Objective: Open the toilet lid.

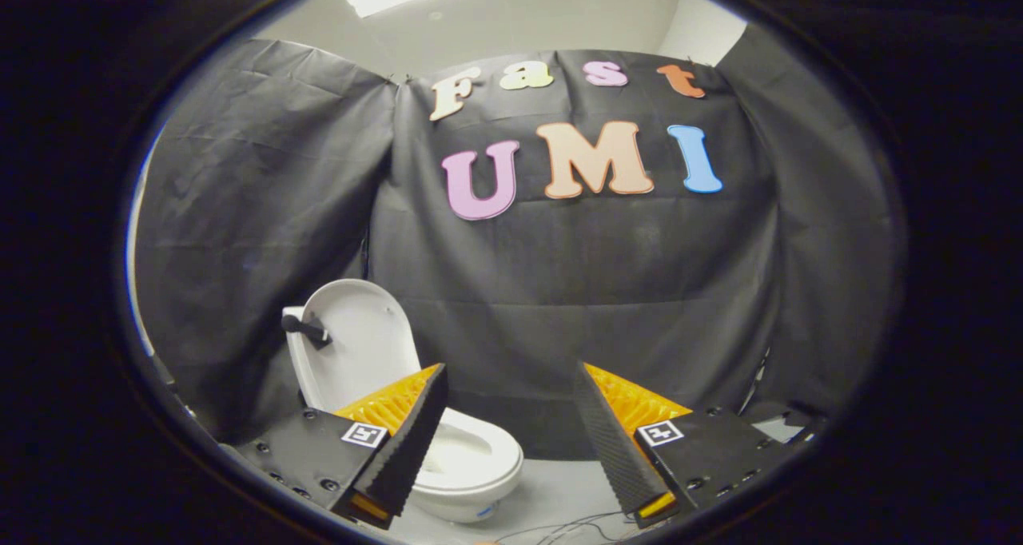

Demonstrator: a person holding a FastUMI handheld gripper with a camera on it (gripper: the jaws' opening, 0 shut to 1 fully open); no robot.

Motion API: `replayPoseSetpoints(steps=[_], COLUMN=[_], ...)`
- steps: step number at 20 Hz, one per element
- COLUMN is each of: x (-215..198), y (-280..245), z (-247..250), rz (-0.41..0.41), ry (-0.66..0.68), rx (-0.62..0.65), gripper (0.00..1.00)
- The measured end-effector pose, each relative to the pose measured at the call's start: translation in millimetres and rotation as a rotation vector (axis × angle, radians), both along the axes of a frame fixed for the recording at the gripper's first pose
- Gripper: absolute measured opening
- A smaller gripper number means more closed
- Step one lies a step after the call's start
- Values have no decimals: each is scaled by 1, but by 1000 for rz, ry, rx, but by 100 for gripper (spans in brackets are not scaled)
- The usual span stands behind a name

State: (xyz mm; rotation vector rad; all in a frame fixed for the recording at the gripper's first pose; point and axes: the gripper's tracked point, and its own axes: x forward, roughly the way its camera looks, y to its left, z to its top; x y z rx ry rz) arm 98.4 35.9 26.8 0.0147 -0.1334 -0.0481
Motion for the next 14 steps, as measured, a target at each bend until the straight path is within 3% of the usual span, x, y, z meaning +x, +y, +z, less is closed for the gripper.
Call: replayPoseSetpoints(steps=[6,10,14], x=[26,33,33], y=[12,27,22], z=[30,20,-21], rz=[-203,-272,-404], ry=[-213,-241,-191], rx=[160,232,402], gripper=[94,89,83])
